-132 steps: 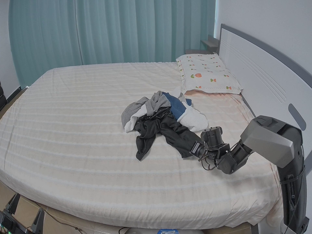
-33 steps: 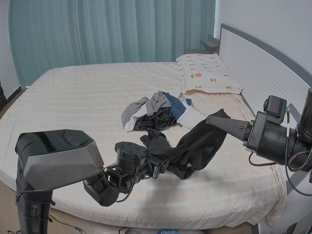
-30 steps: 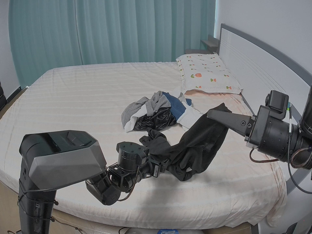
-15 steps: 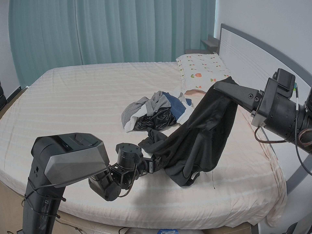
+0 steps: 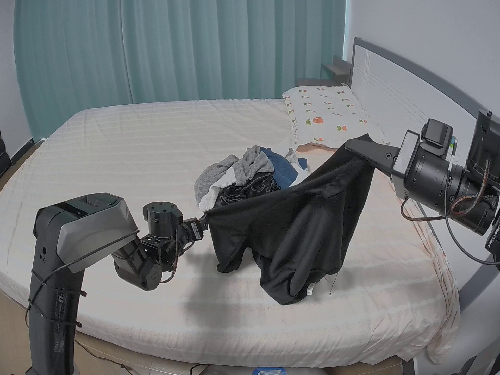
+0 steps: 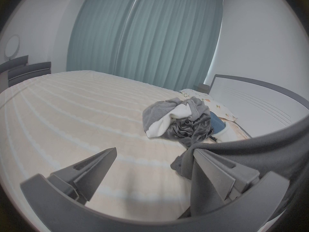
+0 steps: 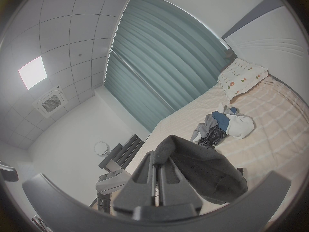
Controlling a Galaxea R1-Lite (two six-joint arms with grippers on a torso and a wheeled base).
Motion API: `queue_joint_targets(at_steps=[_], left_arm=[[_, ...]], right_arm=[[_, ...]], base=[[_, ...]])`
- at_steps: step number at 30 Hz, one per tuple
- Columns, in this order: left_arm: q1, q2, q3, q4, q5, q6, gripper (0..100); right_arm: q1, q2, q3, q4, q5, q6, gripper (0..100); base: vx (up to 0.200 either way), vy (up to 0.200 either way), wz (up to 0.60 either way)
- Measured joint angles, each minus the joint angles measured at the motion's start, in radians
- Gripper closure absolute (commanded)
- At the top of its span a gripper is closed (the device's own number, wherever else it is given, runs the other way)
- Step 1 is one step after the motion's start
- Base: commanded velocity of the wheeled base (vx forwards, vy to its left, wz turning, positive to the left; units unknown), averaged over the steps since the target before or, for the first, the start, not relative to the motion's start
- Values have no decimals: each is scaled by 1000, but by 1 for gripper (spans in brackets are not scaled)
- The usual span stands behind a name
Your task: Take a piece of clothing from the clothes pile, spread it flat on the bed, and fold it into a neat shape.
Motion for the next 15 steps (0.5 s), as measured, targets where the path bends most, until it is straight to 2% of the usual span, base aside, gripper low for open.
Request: queue_joint_targets(at_steps=[5, 15], left_arm=[[6, -1, 74, -3, -44, 1, 0], [1, -46, 341, -56, -298, 25, 0]], right_arm=[[-7, 20, -1, -1, 0, 0, 100], [-12, 41, -1, -1, 0, 0, 100]], base=[[0, 0, 0], [0, 0, 0]])
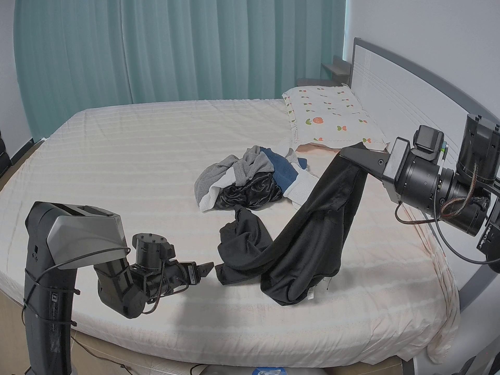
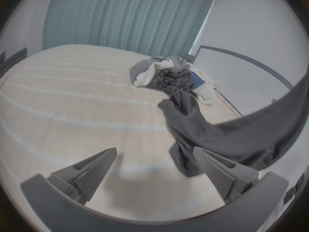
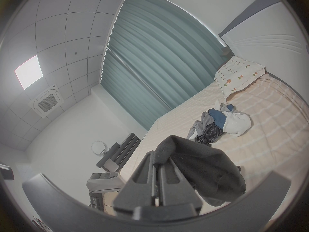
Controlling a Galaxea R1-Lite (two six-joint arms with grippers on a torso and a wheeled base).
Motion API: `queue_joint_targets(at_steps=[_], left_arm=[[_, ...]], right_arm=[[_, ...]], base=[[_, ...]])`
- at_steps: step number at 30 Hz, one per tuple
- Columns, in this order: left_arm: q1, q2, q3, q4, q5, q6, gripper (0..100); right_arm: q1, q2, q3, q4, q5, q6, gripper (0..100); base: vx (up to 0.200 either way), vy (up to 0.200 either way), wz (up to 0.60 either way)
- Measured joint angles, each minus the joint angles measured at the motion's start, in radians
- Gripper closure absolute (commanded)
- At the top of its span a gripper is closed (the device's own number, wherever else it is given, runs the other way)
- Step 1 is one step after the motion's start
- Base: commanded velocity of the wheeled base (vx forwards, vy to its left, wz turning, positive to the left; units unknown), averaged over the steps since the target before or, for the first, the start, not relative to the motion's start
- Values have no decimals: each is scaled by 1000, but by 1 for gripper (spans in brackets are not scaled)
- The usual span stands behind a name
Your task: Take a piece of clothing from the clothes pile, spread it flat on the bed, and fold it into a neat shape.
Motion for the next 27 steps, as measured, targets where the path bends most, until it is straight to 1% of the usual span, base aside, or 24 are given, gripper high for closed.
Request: queue_joint_targets(at_steps=[4, 9, 12, 15, 21, 27], left_arm=[[-9, -23, 76, -23, -46, 63, 0], [-49, -36, 107, -42, -60, 84, 0], [-74, -33, 104, -46, -63, 114, 0], [-92, -15, 85, -48, -61, 143, 0], [-121, 35, -8, -52, -47, 157, 0], [-152, 97, -123, -48, 5, 160, 0]], right_arm=[[-1, 10, -1, 0, 0, 0, 100], [-1, 23, -25, -1, -2, 0, 100], [-1, 25, -58, -1, -4, 1, 100], [4, 22, -86, 4, -6, 1, 100], [14, 13, -116, 15, -6, 0, 100], [22, 13, -124, 15, -7, 0, 100]], base=[[0, 0, 0], [0, 0, 0], [0, 0, 0], [0, 0, 0], [0, 0, 0], [0, 0, 0]])
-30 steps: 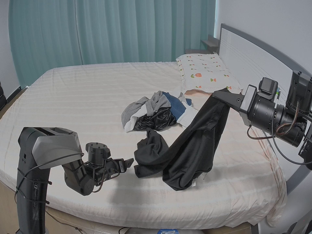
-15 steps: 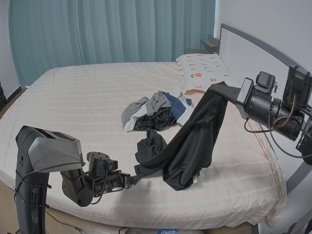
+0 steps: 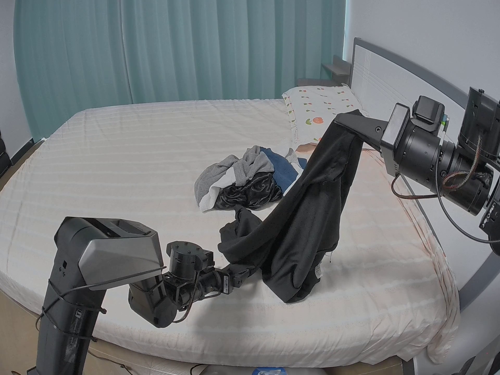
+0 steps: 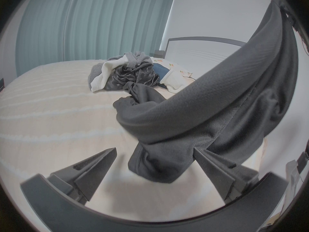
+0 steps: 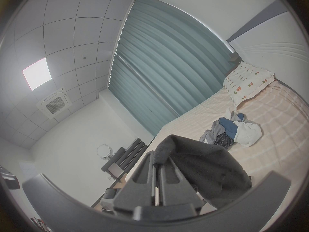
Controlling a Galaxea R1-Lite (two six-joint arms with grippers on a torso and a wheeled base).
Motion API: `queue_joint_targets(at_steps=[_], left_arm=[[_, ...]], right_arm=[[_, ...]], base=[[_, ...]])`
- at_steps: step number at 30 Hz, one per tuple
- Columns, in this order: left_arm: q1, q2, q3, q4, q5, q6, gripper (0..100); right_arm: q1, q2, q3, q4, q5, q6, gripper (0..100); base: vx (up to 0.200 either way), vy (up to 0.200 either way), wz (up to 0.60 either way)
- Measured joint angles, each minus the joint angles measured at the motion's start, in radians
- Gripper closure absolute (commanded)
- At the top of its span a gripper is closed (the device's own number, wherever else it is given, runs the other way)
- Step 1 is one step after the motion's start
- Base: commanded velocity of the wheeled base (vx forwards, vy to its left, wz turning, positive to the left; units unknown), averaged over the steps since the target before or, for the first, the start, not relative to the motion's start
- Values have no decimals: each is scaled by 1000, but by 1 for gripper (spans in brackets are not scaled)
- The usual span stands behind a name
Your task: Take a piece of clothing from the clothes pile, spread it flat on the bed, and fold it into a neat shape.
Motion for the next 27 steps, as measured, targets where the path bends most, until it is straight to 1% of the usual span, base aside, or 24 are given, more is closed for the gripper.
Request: queue_joint_targets(at_steps=[4, 9, 18, 23, 27], left_arm=[[-19, 37, -65, 9, 37, 1, 0], [-53, 58, -89, 10, 43, 1, 0], [-63, 7, -7, 3, 44, 7, 0], [-47, -47, 43, 9, 37, 84, 0], [-44, -58, 47, 12, 34, 97, 0]], right_arm=[[9, 0, -6, 1, 0, 0, 100], [16, 2, -11, 0, -1, 0, 100], [14, 10, -16, 0, -2, 0, 100], [13, 18, -19, 0, -2, 0, 100], [16, 25, -26, -1, -2, 0, 100]], base=[[0, 0, 0], [0, 0, 0], [0, 0, 0], [0, 0, 0], [0, 0, 0]])
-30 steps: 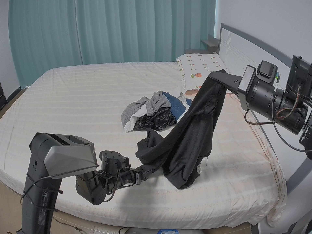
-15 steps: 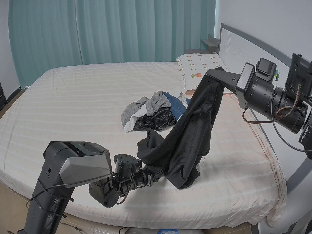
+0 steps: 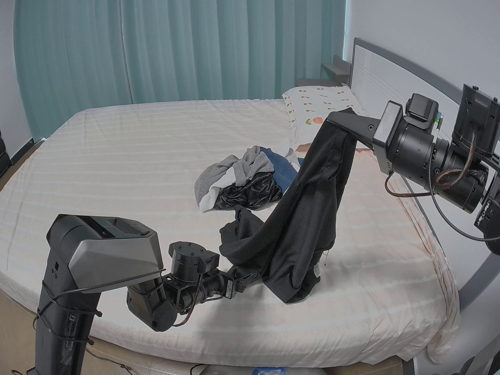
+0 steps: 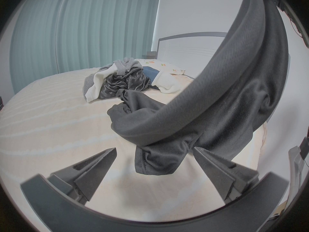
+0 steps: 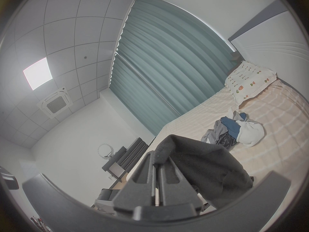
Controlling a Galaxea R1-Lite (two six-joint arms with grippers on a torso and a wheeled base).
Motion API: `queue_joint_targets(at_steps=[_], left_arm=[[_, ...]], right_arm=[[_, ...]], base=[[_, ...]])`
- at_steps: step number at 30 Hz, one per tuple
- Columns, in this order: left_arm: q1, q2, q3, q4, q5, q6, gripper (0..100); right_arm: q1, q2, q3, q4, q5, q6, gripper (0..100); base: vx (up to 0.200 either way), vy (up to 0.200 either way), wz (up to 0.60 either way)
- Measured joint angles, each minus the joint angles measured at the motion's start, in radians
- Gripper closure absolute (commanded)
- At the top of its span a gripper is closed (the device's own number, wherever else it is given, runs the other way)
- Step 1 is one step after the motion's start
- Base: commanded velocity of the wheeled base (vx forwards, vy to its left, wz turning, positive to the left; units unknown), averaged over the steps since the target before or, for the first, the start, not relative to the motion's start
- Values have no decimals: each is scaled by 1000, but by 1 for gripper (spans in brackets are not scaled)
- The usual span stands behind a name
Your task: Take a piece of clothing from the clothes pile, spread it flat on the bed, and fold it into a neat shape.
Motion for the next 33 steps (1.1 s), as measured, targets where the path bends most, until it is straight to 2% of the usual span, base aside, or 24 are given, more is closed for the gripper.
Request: queue_joint_targets(at_steps=[14, 24, 25, 33], left_arm=[[-16, 102, -115, -4, 12, 3, 0], [-31, 139, -184, 8, 63, 6, 0], [-31, 141, -186, 9, 65, 6, 100], [-27, 145, -187, 17, 67, -23, 100]], right_arm=[[14, 6, -47, 4, -3, 0, 100], [33, 3, -57, 0, -7, 0, 100], [33, 2, -59, 1, -7, 0, 100], [32, 2, -57, 1, -7, 0, 100]], base=[[0, 0, 0], [0, 0, 0], [0, 0, 0], [0, 0, 0]])
